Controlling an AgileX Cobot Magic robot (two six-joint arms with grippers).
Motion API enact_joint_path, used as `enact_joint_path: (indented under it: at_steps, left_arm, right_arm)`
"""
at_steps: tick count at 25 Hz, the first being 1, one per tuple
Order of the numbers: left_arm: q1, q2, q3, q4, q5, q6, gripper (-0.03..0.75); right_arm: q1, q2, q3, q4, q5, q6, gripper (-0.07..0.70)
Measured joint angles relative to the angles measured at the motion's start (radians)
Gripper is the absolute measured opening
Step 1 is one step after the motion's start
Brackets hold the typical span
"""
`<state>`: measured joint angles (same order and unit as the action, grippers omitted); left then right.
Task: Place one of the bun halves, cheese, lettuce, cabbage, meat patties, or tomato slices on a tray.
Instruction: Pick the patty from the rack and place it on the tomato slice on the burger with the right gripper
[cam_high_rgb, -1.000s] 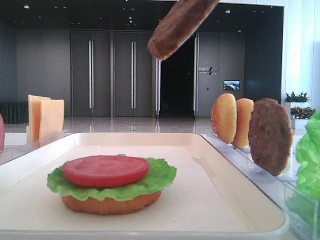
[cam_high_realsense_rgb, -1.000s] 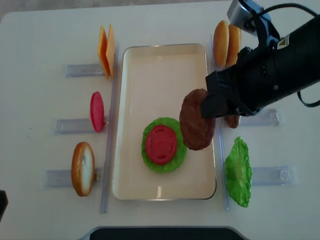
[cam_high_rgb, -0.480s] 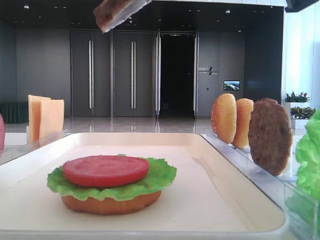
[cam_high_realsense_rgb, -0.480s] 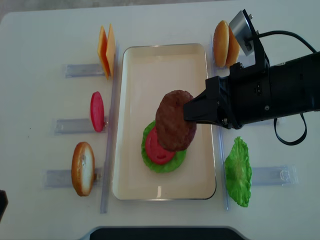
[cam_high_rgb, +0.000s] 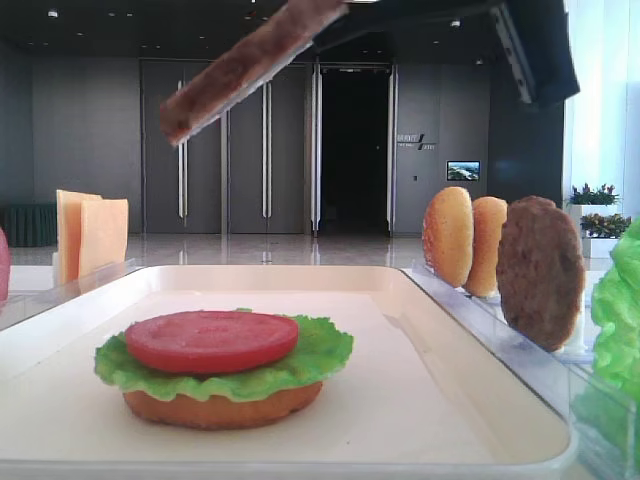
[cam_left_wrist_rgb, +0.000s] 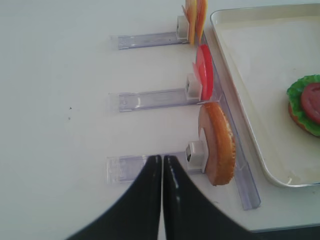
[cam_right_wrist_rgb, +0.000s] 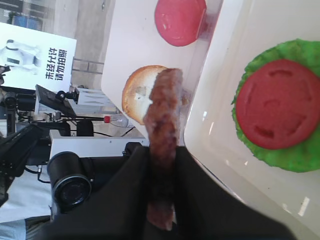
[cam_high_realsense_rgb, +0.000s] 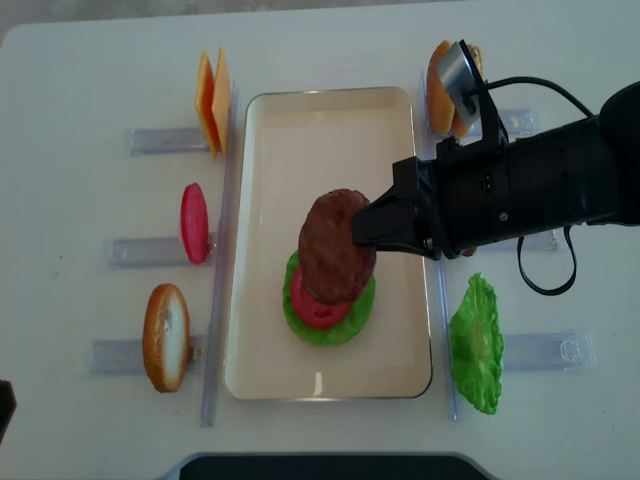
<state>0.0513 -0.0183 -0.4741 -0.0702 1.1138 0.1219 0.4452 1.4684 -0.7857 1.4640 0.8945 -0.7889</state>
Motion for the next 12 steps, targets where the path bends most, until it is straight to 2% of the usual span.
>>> enact_joint_path:
  at_steps: [7, 12]
  left_arm:
    - [0.0, 0.0, 0.0, 0.0, 0.0, 0.0, -0.001]
    - [0.0, 0.0, 0.0, 0.0, 0.0, 0.0, -0.001]
  right_arm:
    - [0.096, 0.062, 0.0, 0.024, -0.096, -0.061, 0.128]
    - [0.125, 0.119, -0.006, 0.04, -0.121, -0.097, 0.128]
